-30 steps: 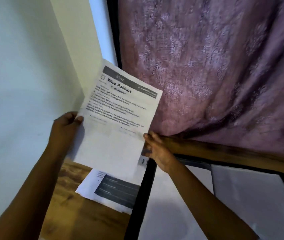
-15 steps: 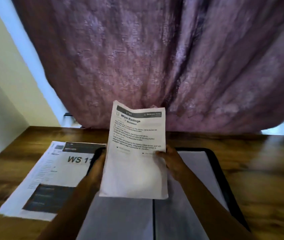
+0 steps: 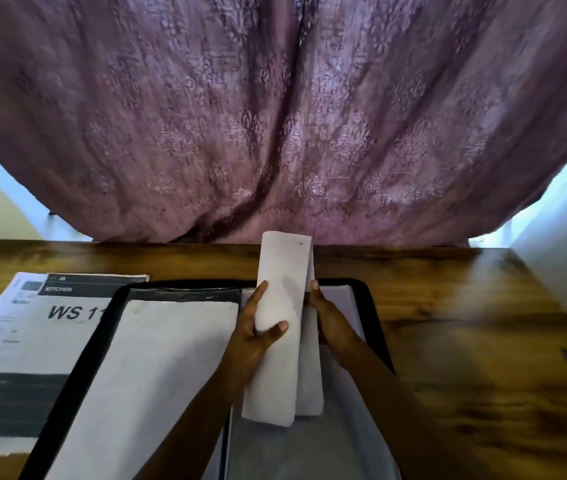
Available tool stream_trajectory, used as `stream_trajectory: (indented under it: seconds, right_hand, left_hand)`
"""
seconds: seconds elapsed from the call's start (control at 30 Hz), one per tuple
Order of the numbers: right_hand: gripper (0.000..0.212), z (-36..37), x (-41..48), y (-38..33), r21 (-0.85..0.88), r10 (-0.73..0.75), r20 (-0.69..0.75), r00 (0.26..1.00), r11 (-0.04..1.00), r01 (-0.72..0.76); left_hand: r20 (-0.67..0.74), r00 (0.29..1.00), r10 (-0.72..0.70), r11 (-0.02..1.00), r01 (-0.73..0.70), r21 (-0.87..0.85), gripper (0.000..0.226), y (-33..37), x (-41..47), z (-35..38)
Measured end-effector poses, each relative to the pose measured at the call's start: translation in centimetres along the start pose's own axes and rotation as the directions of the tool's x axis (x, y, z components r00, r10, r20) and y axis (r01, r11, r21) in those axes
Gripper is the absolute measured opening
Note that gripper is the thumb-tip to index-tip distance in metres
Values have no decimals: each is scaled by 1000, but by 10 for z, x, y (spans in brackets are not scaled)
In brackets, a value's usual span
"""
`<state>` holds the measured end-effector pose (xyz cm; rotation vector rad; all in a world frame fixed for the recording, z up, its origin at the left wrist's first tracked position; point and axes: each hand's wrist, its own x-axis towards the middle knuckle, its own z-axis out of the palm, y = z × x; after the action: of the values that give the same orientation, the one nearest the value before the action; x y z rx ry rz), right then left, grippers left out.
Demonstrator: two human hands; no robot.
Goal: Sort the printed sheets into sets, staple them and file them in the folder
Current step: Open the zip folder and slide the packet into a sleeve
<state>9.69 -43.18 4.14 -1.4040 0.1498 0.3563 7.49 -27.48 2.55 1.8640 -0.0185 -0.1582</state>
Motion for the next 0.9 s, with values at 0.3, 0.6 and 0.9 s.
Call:
stream_trajectory:
  seconds: [0.3, 0.6, 0.9]
  right_hand:
    - [19, -65, 12, 7, -28, -1, -134, 991, 1000, -3]
    - [13, -83, 22, 16, -23, 0, -166, 986, 1000, -4]
    - [12, -90, 26, 25, -44, 15, -139, 990, 999, -21]
  left_hand:
    - [-82, 993, 88, 919, -49, 390, 49, -14, 16, 18]
    - [-73, 987, 143, 517, -12, 856, 82, -47, 32, 9]
    - [-64, 953, 297, 399, -63, 915, 49, -49, 52, -9]
